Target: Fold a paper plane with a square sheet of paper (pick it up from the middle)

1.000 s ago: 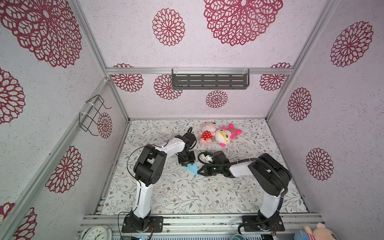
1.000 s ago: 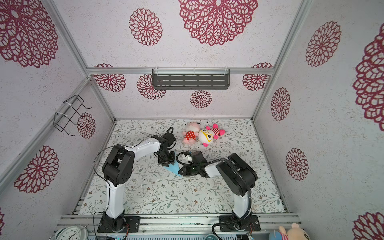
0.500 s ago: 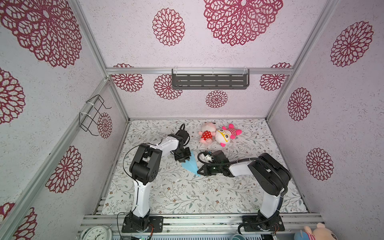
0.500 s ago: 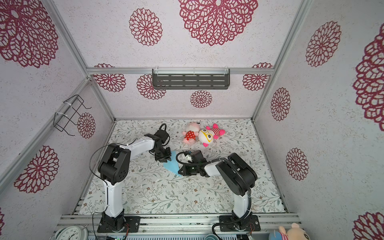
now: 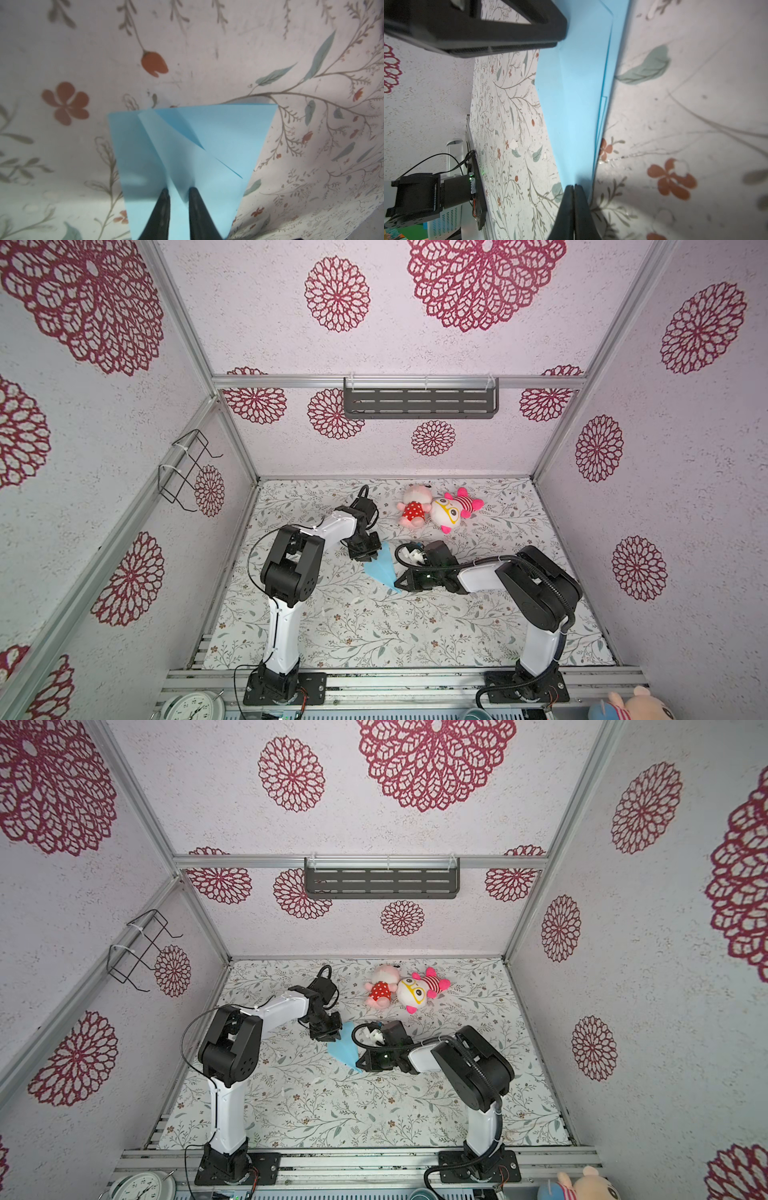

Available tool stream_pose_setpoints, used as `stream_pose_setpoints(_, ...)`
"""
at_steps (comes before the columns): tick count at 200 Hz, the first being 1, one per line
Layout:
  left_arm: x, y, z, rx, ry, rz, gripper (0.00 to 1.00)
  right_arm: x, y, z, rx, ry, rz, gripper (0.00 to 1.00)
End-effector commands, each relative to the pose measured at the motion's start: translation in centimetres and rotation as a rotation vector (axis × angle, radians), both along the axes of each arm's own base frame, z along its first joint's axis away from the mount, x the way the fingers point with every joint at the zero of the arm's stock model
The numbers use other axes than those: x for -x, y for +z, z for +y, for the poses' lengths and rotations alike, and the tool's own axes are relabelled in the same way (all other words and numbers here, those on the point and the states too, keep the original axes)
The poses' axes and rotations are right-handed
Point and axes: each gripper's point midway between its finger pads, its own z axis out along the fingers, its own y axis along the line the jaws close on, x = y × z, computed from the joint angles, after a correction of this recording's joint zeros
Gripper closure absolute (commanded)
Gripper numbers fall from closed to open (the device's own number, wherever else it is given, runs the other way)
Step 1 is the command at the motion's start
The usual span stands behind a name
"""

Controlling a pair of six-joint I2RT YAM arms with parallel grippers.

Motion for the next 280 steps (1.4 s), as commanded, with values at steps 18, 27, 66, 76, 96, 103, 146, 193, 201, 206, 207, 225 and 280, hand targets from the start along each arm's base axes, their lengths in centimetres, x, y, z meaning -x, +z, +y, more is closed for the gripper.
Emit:
stream_pose_setpoints(18,0.9,-4.8,2.9,-0.174,-0.018,0.063,0.79,0.8,-3.6,-2.1,0.138,-0.034,0.061,0.94)
stream_pose_setpoints(27,1.3,-5.3,3.3,-0.208,-0.031,0.08,0.77,0.7,-3.4,-2.0,0.133,-0.036,0.053,0.94)
stream_pose_setpoints(66,3.1,-7.2,4.2,-0.31,-0.09,0.137,0.7,0.5,-3.0,-1.9,0.121,-0.043,0.043,0.94)
stream_pose_setpoints(76,3.3,-7.6,4.4,-0.326,-0.092,0.147,0.69,0.4,-2.8,-1.9,0.116,-0.043,0.038,0.93)
stream_pose_setpoints(96,3.7,-8.2,4.8,-0.352,-0.097,0.167,0.69,0.1,-2.0,-1.8,0.102,-0.048,0.022,0.93)
stream_pose_setpoints(103,3.8,-8.3,5.0,-0.361,-0.097,0.171,0.69,-0.1,-1.5,-1.6,0.09,-0.05,0.009,0.93)
stream_pose_setpoints(146,4.7,-9.8,6.1,-0.427,-0.109,0.217,0.67,-1.3,4.5,0.2,-0.073,-0.03,-0.114,0.9)
stream_pose_setpoints(193,5.7,-11.6,6.1,-0.455,-0.131,0.258,0.64,-2.4,5.8,1.5,-0.132,-0.03,-0.137,0.89)
stream_pose_setpoints(201,5.8,-11.8,6.1,-0.456,-0.135,0.262,0.64,-2.6,5.6,1.7,-0.132,-0.035,-0.131,0.89)
stream_pose_setpoints(206,5.9,-11.9,6.1,-0.458,-0.136,0.267,0.64,-2.7,5.5,1.8,-0.131,-0.04,-0.128,0.89)
stream_pose_setpoints(207,5.9,-11.9,6.1,-0.458,-0.136,0.266,0.64,-2.7,5.4,1.8,-0.131,-0.041,-0.126,0.89)
stream_pose_setpoints(225,6.0,-12.1,6.2,-0.462,-0.137,0.27,0.63,-2.9,5.0,2.2,-0.128,-0.043,-0.118,0.89)
stream_pose_setpoints(280,6.1,-12.4,6.2,-0.462,-0.13,0.276,0.63,-2.8,3.2,3.1,-0.109,-0.021,-0.07,0.9)
